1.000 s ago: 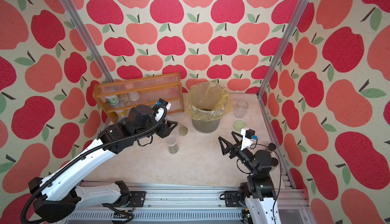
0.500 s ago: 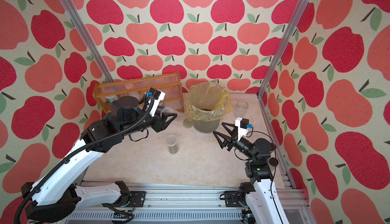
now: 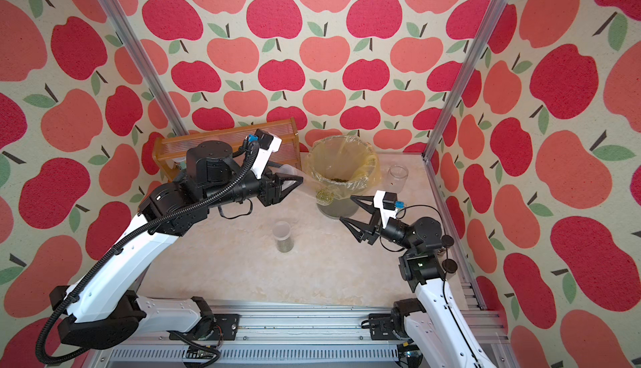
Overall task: Empty moldy mung beans from jars
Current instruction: Pick up the jar from the center of the board.
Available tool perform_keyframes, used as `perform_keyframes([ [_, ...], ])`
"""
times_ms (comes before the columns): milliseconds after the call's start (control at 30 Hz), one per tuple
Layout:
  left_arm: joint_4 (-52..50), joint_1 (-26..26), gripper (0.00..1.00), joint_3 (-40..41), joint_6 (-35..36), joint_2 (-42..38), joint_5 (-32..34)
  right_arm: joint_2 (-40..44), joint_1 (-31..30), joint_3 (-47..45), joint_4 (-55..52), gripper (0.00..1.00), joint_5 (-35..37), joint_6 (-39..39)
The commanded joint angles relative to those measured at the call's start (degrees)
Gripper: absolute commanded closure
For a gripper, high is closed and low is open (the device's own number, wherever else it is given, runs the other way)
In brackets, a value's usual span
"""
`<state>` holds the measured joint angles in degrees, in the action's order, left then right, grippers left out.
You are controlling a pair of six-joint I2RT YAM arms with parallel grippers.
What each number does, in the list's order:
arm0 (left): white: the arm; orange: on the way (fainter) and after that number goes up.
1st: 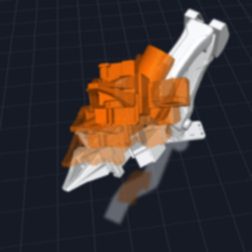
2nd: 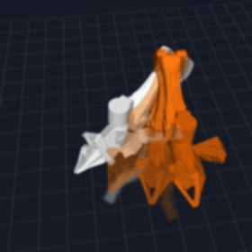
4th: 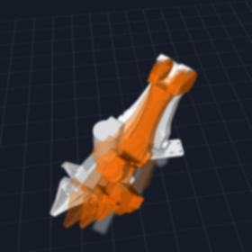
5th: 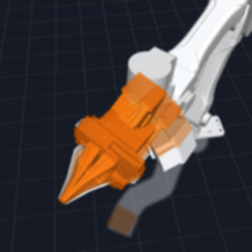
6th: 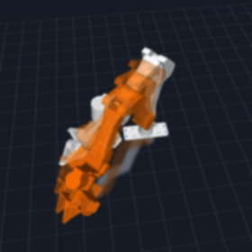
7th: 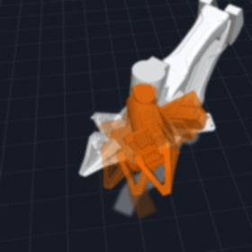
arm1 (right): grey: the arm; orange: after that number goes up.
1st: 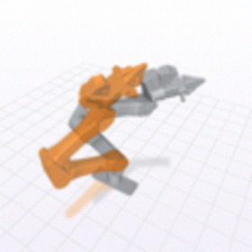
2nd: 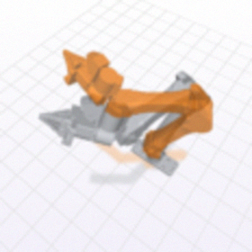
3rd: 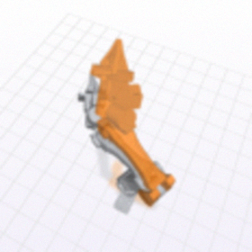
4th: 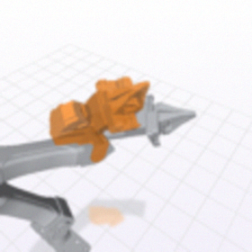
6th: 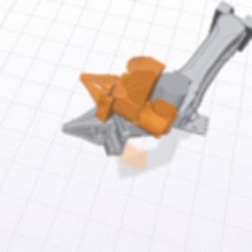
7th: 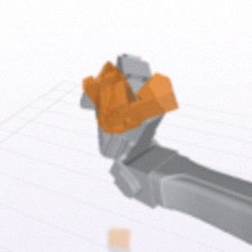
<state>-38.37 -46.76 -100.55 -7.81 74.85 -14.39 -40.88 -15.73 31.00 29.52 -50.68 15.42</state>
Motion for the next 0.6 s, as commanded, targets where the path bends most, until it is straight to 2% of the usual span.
perform_keyframes([
  [0, 1.1, 0.1, 0.71, -1.9, 1.6, 0.2, -4.7, -0.3, -0.7, 2.1, -2.4, 0.22, 1.0, -5.2],
  [200, 1.5, 0.1, 0.72, -3.3, 1.5, 1.3, -9.5, -2.4, -0.9, 1.8, 0.9, 0.19, 1.5, -5.1],
  [567, 1.9, 0.1, 0.73, -5.6, 0.5, 3.2, -14.0, -4.6, -2.4, 1.8, 6.9, 0.14, 2.0, -5.7],
])
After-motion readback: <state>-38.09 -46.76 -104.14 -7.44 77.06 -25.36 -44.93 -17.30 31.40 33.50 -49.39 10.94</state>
